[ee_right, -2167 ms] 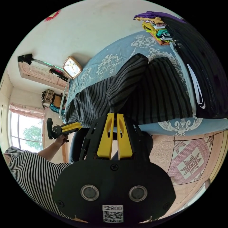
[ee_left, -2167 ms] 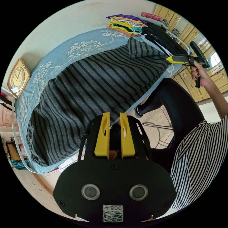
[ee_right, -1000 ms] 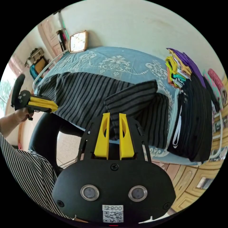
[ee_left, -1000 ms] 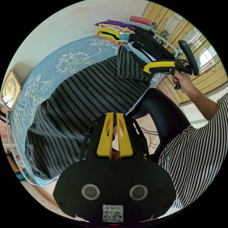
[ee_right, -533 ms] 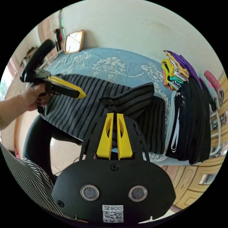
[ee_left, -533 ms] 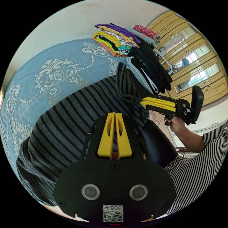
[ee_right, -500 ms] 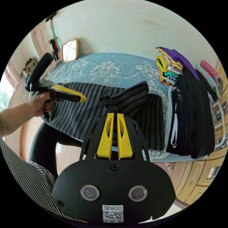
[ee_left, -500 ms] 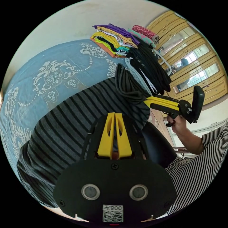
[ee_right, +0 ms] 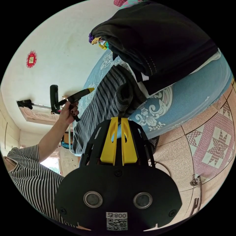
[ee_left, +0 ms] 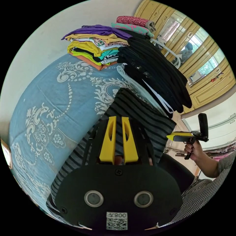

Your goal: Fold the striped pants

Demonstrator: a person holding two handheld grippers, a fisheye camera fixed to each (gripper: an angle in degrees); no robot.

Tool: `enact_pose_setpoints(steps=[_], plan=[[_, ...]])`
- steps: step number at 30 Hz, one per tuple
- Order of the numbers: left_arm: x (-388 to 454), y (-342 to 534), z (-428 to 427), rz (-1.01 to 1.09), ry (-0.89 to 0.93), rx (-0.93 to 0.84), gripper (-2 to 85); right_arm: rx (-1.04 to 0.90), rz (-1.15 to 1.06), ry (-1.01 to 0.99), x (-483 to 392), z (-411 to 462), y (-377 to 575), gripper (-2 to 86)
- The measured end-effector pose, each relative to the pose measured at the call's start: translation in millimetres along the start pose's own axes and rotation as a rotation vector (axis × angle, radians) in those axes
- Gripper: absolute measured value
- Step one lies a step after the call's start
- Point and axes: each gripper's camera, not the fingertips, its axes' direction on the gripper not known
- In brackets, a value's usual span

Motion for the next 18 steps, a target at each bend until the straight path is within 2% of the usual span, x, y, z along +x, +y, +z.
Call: enact_pose_setpoints(steps=[7, 15, 18], plan=[[-6, -44, 34, 0.073, -0.153, -0.172, 2.8, -0.035, -0.019, -0.023, 23, -2, -19, 1.9], [-8, -29, -33, 0.071, -0.127, 0.029, 1.1, 0.018, -0.076, -0.131, 26, -26, -33, 1.8], [-14, -34, -39, 0.055, -0.099, 0.046, 1.1, 0.049, -0.1, -0.123, 28, -38, -40, 1.8]])
